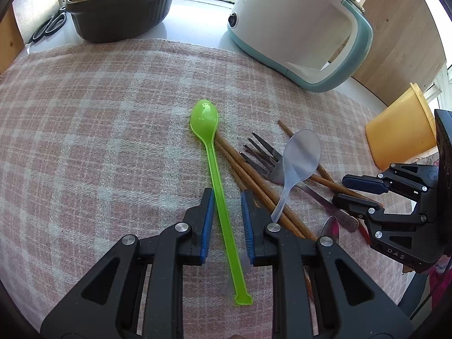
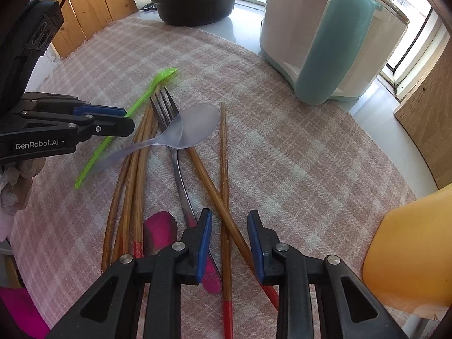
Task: Organize utensils
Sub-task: 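Lower the left tool onto the green spoon while the right tool closes on a chopstick, then carry the green spoon and chopstick in both tools to the yellow container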
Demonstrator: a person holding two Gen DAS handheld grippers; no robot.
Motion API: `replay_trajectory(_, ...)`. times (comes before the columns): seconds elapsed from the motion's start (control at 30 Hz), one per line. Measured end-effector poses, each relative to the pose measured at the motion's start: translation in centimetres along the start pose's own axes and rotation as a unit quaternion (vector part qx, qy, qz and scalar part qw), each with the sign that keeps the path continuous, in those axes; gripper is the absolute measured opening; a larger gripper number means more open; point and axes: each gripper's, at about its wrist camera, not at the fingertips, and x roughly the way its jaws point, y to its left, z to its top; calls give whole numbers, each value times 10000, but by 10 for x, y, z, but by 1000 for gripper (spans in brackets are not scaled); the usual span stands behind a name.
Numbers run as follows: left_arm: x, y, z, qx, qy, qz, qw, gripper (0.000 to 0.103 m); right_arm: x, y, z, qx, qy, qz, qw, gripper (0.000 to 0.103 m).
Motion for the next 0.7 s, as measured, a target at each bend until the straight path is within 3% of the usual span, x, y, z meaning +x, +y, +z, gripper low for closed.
replay_trajectory(0.07, 1, -1, 2, 9, -2, 42, 10000, 17, 1, -1, 1, 55, 11, 34, 10000, 19)
replay_trajectory(0.13, 3, 2, 3, -24, -19, 107, 9999, 7, 0, -2, 1, 120, 20, 119, 9999, 17)
replay_trajectory(0.2, 2, 8, 3, -117, -28, -9, 9999, 5, -1, -3, -1, 194, 31, 198, 9996, 14)
replay_trajectory(0.27, 1, 12, 0, -180, -43, -75, 9998, 5, -2, -4, -4, 295, 38, 231, 9993, 5)
replay_trajectory(0.7, -24, 30, -22, -563, -236, -362, 9975, 4, -23, -13, -20, 946, -204, 473, 9942, 4)
